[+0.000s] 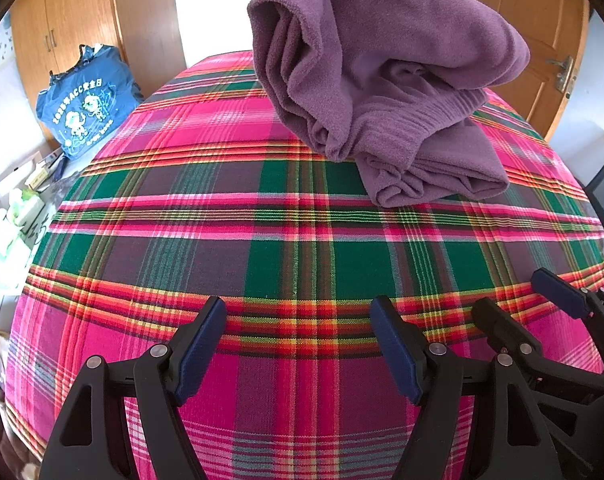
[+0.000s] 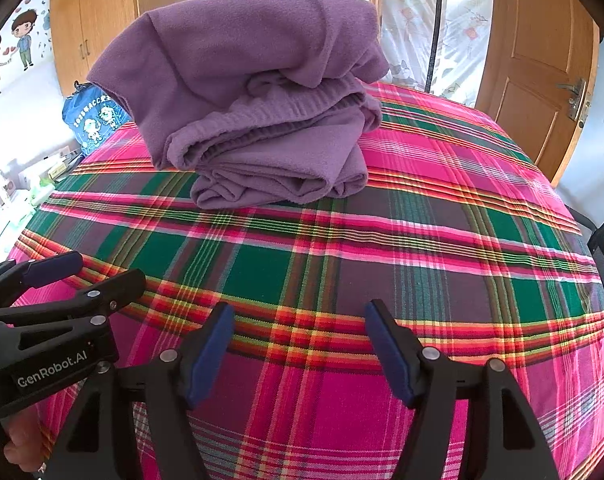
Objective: Fold clothes
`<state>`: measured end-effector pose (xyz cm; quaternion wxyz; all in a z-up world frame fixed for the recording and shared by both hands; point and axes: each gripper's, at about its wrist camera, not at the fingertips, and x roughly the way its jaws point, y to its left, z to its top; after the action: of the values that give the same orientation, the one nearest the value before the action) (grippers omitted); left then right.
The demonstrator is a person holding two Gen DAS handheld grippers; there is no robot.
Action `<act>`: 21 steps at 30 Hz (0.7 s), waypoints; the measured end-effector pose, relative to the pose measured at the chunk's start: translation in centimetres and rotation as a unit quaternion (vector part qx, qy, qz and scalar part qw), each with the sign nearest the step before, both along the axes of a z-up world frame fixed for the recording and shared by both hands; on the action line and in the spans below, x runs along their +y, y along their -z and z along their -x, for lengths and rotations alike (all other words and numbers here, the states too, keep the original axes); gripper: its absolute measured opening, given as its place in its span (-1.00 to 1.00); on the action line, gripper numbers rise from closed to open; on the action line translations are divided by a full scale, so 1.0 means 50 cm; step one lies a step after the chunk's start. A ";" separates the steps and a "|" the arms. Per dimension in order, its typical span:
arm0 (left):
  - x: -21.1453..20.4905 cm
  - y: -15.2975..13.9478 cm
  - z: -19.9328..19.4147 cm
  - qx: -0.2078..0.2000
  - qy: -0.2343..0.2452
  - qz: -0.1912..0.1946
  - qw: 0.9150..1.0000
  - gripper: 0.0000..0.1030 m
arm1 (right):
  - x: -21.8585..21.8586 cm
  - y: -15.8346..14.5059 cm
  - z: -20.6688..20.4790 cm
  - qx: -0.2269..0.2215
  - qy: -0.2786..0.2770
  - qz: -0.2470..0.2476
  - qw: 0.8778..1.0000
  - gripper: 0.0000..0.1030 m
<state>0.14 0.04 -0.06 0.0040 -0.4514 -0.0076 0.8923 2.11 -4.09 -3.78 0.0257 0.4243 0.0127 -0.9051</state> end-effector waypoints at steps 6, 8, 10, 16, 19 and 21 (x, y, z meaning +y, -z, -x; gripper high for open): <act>-0.001 -0.001 -0.005 0.001 0.004 0.000 1.000 0.47 | -0.002 0.001 0.001 0.000 0.000 0.000 1.000 0.36; -0.003 -0.004 -0.002 -0.006 0.007 -0.002 1.000 0.47 | -0.003 0.001 0.002 -0.001 -0.001 0.000 1.000 0.37; -0.005 -0.006 0.003 -0.016 0.008 -0.004 1.000 0.48 | -0.004 0.001 0.002 -0.001 -0.001 -0.001 1.000 0.38; -0.023 -0.045 0.008 0.005 0.007 -0.027 1.000 0.48 | -0.006 0.001 0.001 -0.003 -0.005 -0.001 1.000 0.44; -0.030 -0.079 0.010 0.035 0.006 -0.017 0.999 0.48 | -0.008 0.000 0.003 -0.004 -0.009 -0.001 1.000 0.47; -0.039 -0.112 0.014 0.067 -0.005 0.004 0.998 0.48 | -0.007 -0.002 0.005 -0.007 -0.016 -0.001 1.000 0.47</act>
<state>-0.58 -1.91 5.55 -0.0019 -0.3909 -0.0060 0.9204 1.86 -4.46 -3.69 0.0398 0.4306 0.0196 -0.9014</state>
